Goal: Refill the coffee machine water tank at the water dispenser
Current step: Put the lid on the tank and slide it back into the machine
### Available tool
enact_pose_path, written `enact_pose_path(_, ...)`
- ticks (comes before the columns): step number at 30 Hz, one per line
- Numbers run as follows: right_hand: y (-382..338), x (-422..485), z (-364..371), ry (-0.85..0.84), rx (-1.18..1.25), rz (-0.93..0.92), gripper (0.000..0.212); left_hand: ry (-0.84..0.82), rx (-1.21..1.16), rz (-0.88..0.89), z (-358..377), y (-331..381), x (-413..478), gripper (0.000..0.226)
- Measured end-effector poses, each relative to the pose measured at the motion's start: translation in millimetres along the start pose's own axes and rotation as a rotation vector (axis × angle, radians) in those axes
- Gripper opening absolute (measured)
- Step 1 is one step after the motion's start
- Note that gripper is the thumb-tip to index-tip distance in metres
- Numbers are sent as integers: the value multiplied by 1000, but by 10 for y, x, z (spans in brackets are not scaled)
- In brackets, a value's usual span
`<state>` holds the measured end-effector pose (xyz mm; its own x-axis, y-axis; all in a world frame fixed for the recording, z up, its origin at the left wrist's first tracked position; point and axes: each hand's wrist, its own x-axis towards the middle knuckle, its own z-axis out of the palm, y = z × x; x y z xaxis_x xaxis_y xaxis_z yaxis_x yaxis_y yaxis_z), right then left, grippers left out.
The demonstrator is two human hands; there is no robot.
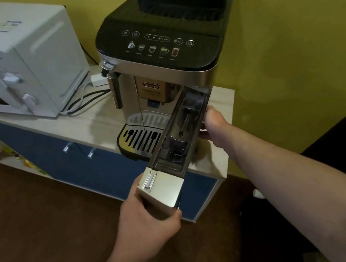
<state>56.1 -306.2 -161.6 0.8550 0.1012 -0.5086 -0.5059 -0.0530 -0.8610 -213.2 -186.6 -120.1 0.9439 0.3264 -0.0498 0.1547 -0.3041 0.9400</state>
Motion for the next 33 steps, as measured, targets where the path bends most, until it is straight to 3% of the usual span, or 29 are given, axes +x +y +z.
enact_pose_path(4, -23, -1, 3, 3, -7, 25, 36, -3, -10, 0, 33, 28, -34, 83)
enact_pose_path(17, -139, -22, 40, 129, 7, 43, 58, 18, -18, -2, 109, -17, -56, 85)
enact_pose_path(24, -187, -64, 22, 84, -10, 32, 40, 9, -13, 6, 95, -28, -13, 84)
enact_pose_path(33, -107, -120, 124, 118, 61, 62, 46, 34, -31, 2, 46, -108, 28, 82)
